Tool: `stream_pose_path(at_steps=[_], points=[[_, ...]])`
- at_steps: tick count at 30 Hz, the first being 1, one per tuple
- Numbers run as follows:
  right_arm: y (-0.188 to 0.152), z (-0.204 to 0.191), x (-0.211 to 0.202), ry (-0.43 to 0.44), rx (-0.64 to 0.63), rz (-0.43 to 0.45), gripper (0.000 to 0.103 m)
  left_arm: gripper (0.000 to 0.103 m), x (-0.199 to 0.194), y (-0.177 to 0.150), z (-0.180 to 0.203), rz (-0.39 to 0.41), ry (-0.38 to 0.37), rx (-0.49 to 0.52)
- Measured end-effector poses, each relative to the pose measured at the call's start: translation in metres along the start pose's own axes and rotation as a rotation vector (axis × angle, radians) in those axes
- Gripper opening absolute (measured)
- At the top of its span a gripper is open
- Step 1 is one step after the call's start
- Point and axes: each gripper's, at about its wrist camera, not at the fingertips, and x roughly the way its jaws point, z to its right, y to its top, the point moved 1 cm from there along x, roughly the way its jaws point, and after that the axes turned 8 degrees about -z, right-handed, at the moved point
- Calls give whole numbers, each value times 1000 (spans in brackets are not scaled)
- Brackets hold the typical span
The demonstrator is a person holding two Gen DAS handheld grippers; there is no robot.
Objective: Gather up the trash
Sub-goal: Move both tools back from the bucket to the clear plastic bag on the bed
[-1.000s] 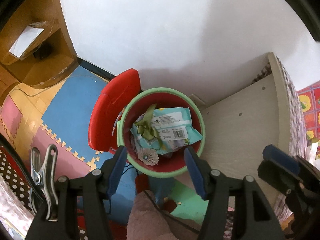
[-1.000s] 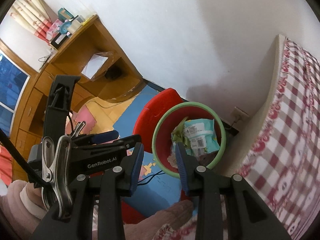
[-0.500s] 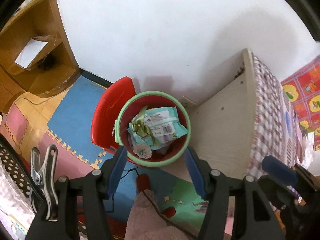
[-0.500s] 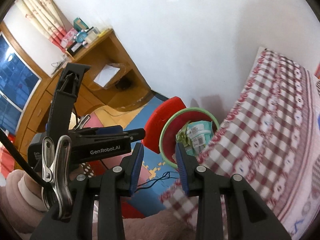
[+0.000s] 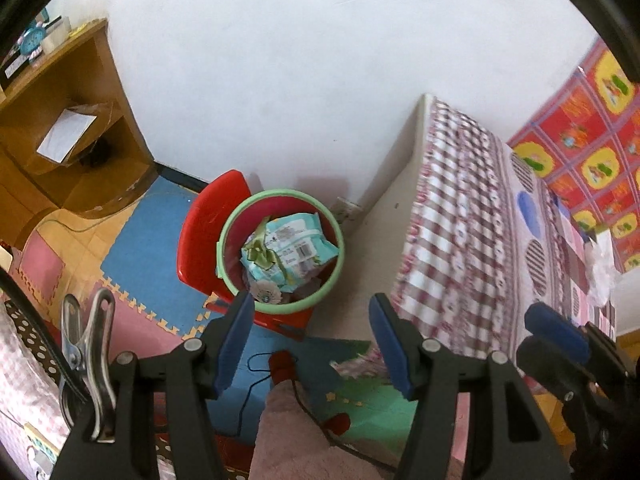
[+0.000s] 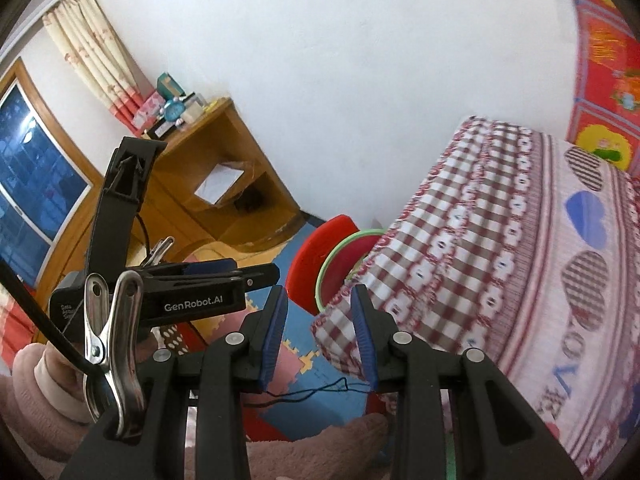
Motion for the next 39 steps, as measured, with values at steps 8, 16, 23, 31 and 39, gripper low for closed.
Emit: stream_pose_path(at_steps=[8, 16, 23, 31, 39], points=[[-29, 18, -54, -62, 58, 84, 34, 63, -19, -27, 51, 5, -3, 81], [-65, 48, -107, -143, 146, 156, 34, 63, -28, -47, 113, 14, -40, 184], [-92, 76, -148, -208, 216, 208, 34, 63, -28, -63, 176, 15, -70, 289], [-109, 117, -188, -281, 325, 265, 34, 63, -28, -65, 252, 6, -120, 412], [-123, 172, -220, -379, 455, 298, 35, 63, -15, -57, 322, -20, -174, 542]])
